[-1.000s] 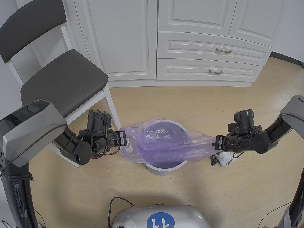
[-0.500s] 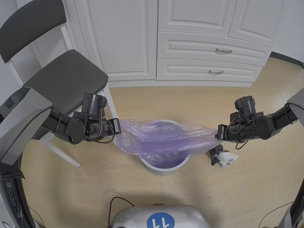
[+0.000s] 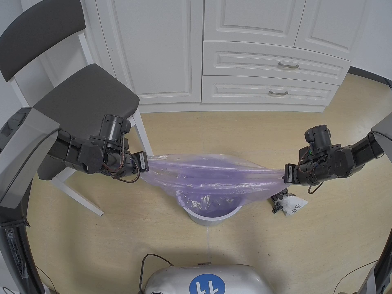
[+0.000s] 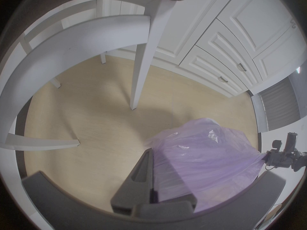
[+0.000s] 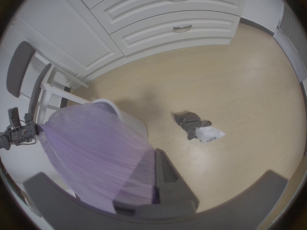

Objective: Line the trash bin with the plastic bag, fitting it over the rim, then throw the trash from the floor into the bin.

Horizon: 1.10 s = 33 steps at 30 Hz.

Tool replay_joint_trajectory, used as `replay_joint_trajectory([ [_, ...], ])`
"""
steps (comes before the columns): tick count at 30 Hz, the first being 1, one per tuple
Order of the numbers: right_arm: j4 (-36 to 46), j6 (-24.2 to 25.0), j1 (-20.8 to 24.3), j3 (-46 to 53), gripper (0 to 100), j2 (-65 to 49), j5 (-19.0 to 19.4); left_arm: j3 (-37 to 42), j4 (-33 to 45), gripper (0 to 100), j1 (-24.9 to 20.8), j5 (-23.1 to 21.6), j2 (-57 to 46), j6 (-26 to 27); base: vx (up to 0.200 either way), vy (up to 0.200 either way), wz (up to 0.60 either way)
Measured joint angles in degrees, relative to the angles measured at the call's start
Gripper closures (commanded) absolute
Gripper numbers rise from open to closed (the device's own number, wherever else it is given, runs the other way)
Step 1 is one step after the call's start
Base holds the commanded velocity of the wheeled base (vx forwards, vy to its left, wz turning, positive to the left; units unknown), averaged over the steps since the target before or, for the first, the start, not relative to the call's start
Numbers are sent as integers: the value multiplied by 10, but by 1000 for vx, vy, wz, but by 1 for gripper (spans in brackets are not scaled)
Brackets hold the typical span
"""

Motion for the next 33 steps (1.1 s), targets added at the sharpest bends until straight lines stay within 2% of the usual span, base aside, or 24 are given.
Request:
replay_joint_trajectory([
  [10,29,-6,-21,-18,100,8,0,0,10,100,-19,-20,16,-2,0,0,0],
  [16,39,-41,-42,-15,100,2,2,3,5,100,-55,-42,28,-32,0,0,0],
  [23,39,-45,-48,-7,100,-10,5,-6,-34,100,-113,-64,44,-73,0,0,0],
  [28,38,-42,-39,1,100,-24,7,-35,-73,100,-149,-65,86,-93,0,0,0],
  [33,37,-36,-28,4,100,-29,8,-95,-58,100,-163,-65,132,-97,0,0,0],
])
